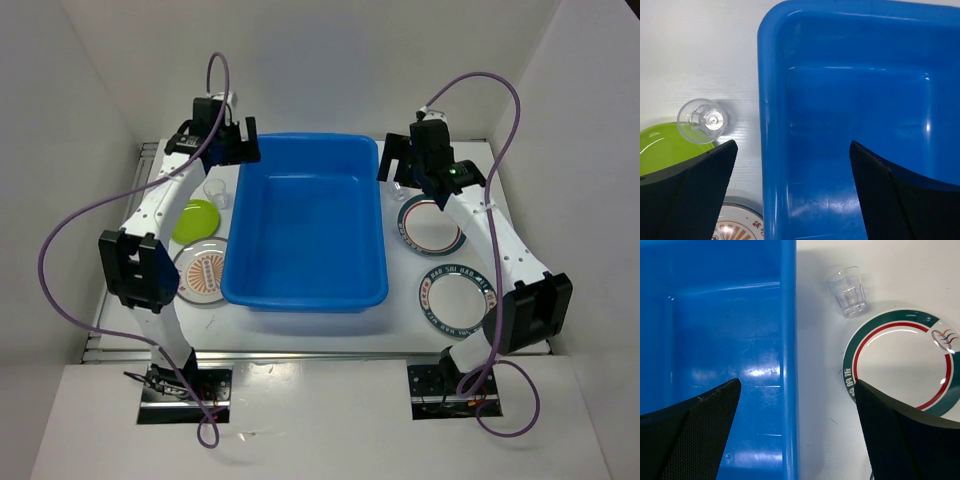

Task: Place the mixed dishes into the plastic bin

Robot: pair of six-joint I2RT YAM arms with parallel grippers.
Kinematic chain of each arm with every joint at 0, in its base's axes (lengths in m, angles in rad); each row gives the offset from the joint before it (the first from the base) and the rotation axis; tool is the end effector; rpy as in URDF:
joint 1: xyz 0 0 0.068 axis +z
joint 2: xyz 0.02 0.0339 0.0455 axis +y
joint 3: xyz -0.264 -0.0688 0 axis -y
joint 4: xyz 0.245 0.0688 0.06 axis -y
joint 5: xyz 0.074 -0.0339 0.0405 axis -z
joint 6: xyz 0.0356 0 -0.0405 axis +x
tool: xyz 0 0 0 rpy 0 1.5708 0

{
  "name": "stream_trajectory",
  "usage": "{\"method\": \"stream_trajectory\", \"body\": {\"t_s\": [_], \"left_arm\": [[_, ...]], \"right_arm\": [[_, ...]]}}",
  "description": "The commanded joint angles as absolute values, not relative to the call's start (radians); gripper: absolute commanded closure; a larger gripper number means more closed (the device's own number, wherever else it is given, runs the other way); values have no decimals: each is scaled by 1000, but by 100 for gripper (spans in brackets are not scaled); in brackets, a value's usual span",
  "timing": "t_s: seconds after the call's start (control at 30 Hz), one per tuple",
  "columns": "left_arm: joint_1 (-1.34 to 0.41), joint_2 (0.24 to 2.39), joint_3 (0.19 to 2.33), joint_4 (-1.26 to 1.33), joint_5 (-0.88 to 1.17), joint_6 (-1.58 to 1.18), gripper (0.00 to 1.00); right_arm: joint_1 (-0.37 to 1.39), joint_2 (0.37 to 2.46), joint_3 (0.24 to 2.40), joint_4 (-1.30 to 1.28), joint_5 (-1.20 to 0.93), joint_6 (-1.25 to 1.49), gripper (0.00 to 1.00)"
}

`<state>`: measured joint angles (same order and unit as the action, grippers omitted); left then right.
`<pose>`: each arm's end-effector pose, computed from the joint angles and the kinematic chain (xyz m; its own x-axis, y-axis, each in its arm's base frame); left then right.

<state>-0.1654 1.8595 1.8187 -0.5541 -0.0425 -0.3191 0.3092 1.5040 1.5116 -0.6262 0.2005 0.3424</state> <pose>0.4275 -0.0698 0.3551 -0.5656 -0.2234 -0.7939 -0.0502 0.9702 -0.2372 0.3219 0.0954 0.3756 -0.5686 0.1638 -0.8062 0.0502 0.9851 0.1647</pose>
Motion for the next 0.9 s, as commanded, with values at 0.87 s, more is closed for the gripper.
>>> {"method": "stream_trajectory", "body": {"t_s": [0.87], "left_arm": [[-163, 1456, 1382, -396, -60, -402, 0]], "right_arm": [[118, 2081, 1982, -620, 121, 244, 18]]}}
